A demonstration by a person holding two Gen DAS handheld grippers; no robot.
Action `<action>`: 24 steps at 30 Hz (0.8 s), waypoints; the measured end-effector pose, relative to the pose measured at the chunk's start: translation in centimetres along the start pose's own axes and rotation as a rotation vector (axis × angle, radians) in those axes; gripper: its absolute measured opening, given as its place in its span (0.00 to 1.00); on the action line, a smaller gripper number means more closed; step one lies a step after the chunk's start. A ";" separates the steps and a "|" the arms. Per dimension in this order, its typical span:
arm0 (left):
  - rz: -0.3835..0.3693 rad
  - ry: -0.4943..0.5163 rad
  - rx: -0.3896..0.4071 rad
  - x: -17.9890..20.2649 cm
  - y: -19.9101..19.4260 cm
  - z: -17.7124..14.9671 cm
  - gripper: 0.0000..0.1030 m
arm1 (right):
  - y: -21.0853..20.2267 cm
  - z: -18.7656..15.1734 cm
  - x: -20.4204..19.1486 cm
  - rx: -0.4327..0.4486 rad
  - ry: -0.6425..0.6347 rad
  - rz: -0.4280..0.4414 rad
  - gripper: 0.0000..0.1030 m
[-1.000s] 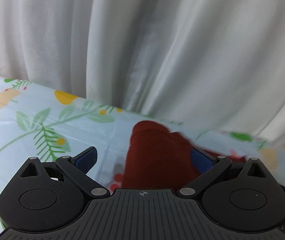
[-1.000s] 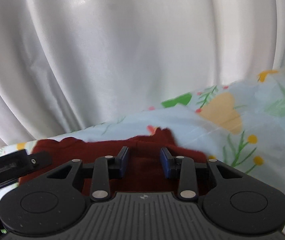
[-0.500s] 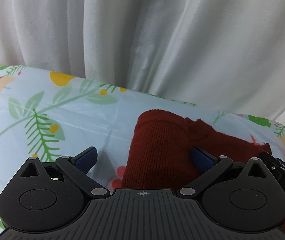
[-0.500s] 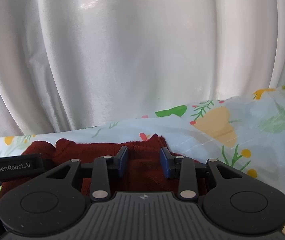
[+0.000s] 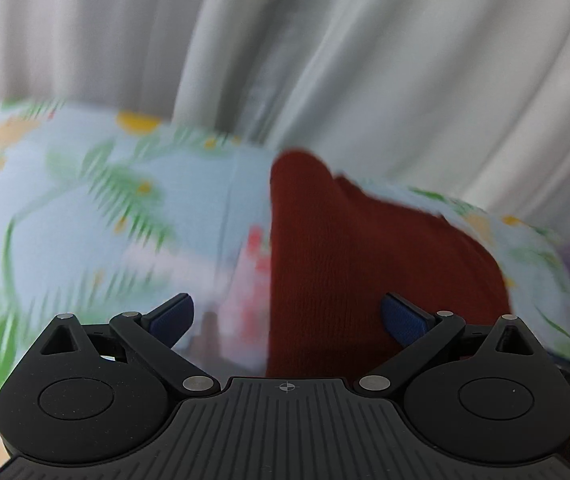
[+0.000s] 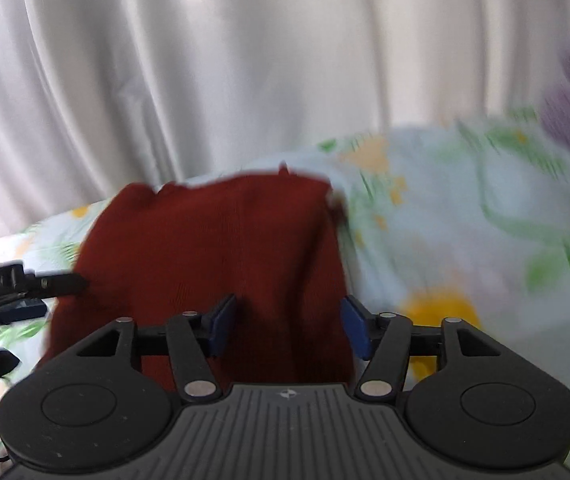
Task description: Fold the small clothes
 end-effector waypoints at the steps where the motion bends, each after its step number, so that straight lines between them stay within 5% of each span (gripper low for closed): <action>1: -0.008 -0.025 -0.014 -0.4 -1.0 -1.1 1.00 | -1.0 -1.0 0.7 -0.024 0.032 0.007 0.59; 4: -0.014 -0.043 -0.042 -0.9 -3.6 -4.2 1.00 | -2.7 -3.1 2.2 -0.084 0.122 0.012 0.59; 8: 0.004 0.054 -0.057 -0.1 -4.4 -6.1 1.00 | -2.1 -3.4 1.6 -0.132 0.220 0.122 0.58; 13: 0.062 0.149 -0.132 0.9 -2.7 -6.6 1.00 | -0.8 -2.6 0.8 -0.146 0.298 0.151 0.16; 15: 0.104 0.159 -0.118 0.4 -2.5 -6.6 1.00 | -0.9 -2.7 1.3 -0.151 0.301 0.149 0.16; 17: 0.137 0.142 -0.121 -0.7 -2.6 -6.0 1.00 | -1.3 -2.6 2.1 -0.152 0.283 0.140 0.16; 19: 0.089 0.097 -0.135 -1.7 -3.4 -5.4 1.00 | -1.7 -2.0 3.2 -0.144 0.274 0.129 0.33; 22: -0.069 0.003 -0.144 -3.0 -4.8 -4.1 1.00 | -2.0 -0.3 5.9 -0.119 0.329 0.150 0.55; 24: -0.216 -0.084 -0.118 -3.5 -5.2 -2.7 1.00 | -1.2 0.9 6.8 -0.159 0.393 0.229 0.59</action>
Point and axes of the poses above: each gripper's, at about its wrist camera, not at the fingertips, and y roughly the way its jaws point, x to its right, z to its top, the point moved 7 cm from there along y, roughly the way its jaws point, and after that the axes turned 9 degrees about -z, right-handed, at the moved point
